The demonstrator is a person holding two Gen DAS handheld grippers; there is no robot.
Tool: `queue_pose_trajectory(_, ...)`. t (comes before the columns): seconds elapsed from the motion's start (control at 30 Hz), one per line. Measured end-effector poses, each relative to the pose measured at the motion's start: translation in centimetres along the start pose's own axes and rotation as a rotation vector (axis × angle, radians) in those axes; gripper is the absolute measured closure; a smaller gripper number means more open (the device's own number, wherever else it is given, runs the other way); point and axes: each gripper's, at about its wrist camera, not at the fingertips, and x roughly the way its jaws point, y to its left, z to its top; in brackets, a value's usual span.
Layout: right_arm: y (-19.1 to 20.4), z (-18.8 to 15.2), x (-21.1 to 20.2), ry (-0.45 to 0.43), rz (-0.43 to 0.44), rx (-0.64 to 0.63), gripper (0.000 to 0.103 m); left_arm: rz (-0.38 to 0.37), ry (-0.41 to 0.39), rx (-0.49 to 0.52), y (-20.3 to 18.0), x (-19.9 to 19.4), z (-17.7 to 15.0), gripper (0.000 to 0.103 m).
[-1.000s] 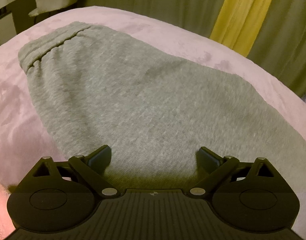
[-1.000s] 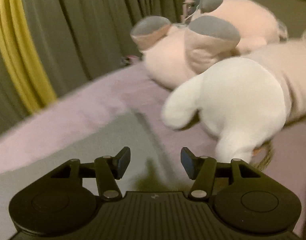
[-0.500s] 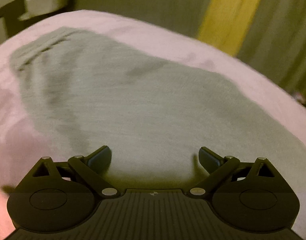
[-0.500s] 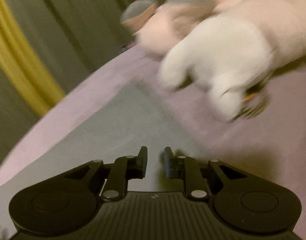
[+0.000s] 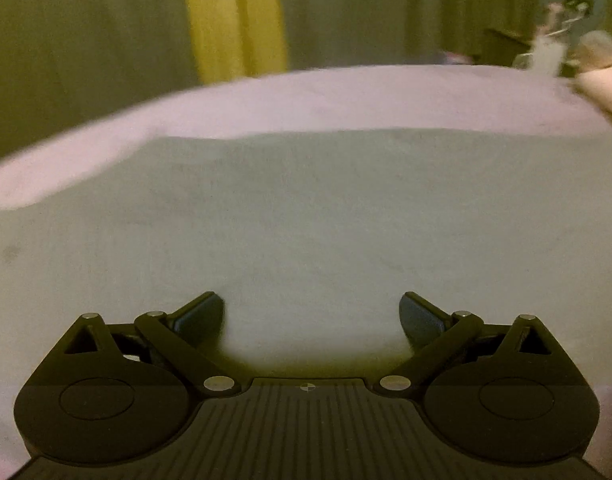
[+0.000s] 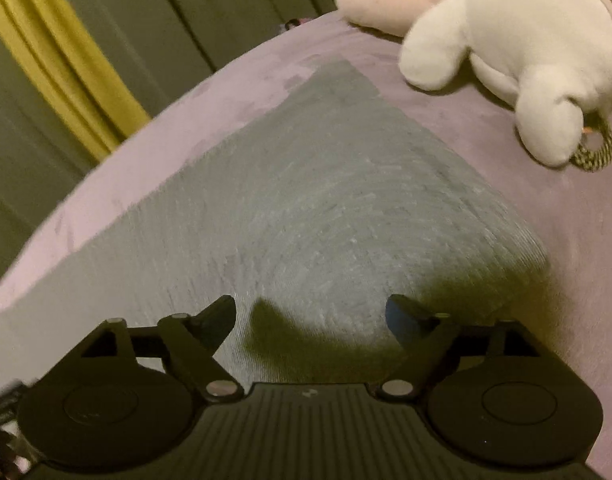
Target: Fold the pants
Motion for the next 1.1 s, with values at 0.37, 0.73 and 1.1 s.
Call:
queue_pose_trajectory(0.37,0.4,0.2,-0.7,0.016,-0.032,-0.023,0.007,0.369,-0.023,-0.832,19.5,-1.7,-2.9,0.002)
queue_pose_trajectory(0.73,-11.9,-2.7,-5.2,-0.165,0.000,0.459,0.006,0.351,0.062,-0.597,14.6,-0.6,-1.6,0.002)
queue_pose_trajectory(1.1,-11.6,-0.9,-3.3,-0.210,0.089,0.425,0.026,0.365,0.069,-0.603,13.9,-0.6,-1.5,0.002)
